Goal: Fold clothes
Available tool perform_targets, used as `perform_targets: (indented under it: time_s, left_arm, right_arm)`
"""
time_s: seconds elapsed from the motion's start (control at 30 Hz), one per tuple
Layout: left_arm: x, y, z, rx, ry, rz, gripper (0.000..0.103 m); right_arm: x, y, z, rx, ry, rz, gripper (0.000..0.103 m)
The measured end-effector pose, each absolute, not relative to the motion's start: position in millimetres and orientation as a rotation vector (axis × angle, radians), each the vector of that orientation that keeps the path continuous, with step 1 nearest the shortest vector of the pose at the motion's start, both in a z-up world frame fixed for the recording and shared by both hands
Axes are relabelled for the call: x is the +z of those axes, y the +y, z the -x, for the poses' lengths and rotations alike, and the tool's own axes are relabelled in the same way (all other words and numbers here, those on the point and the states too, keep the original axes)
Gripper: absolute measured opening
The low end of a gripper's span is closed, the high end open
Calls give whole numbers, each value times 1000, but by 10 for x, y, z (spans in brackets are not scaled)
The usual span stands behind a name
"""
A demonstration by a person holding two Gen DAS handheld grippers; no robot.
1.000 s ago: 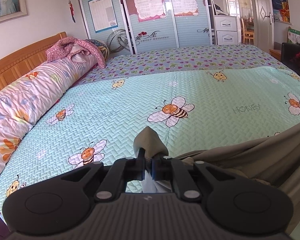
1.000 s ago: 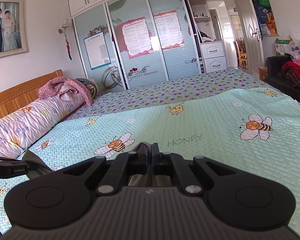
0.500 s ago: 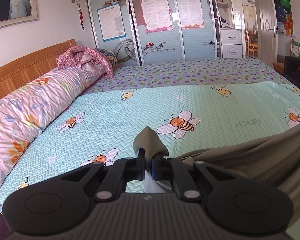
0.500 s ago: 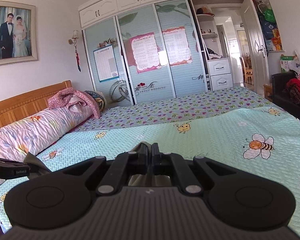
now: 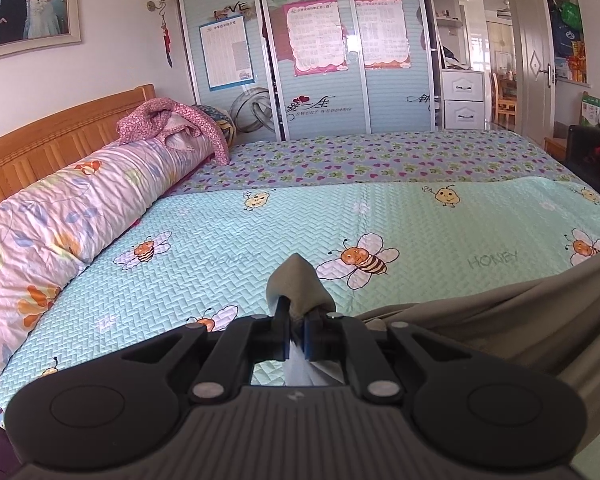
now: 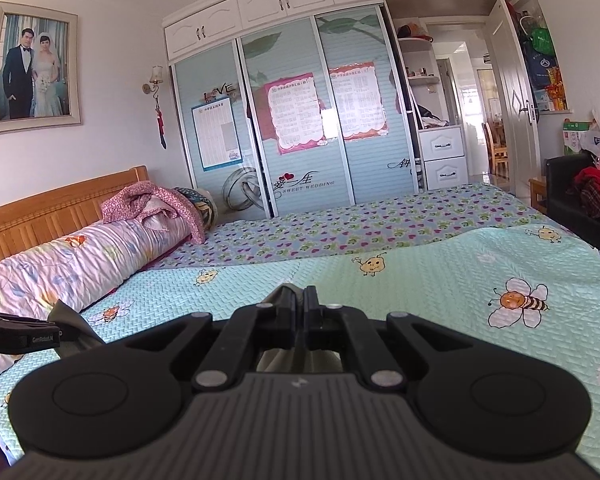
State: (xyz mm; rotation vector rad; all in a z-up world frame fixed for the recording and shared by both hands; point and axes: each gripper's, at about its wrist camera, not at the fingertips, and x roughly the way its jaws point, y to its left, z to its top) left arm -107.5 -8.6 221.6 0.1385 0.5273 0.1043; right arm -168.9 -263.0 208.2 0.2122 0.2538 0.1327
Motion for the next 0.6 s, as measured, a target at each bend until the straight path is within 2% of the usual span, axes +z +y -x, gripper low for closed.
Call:
perform_targets:
  time_s: [0.13, 0.33, 0.43, 0.5, 0.57, 0.6]
  left_arm:
    - [2020, 1, 934, 102, 583, -141, 7]
    - [1076, 472, 621, 113, 865, -117, 9]
    - [907, 764, 778, 70, 888, -7, 11]
    - [919, 865, 850, 64, 872, 38, 16]
    - [932, 967, 922, 59, 856, 83, 28]
    - [969, 1000, 931, 61, 846, 95, 31]
  right_arm:
    - [2009, -2693, 1599, 125, 283, -239, 4]
    - [1152, -3004, 1027, -38, 653, -175, 5]
    - [858, -3070, 1085, -36, 733, -166, 5]
    - [843, -3039, 1182, -37, 730, -130, 8]
    - [959, -3000, 1256, -46, 693, -107, 12]
    - [1062, -2997, 1280, -62, 660, -100, 17]
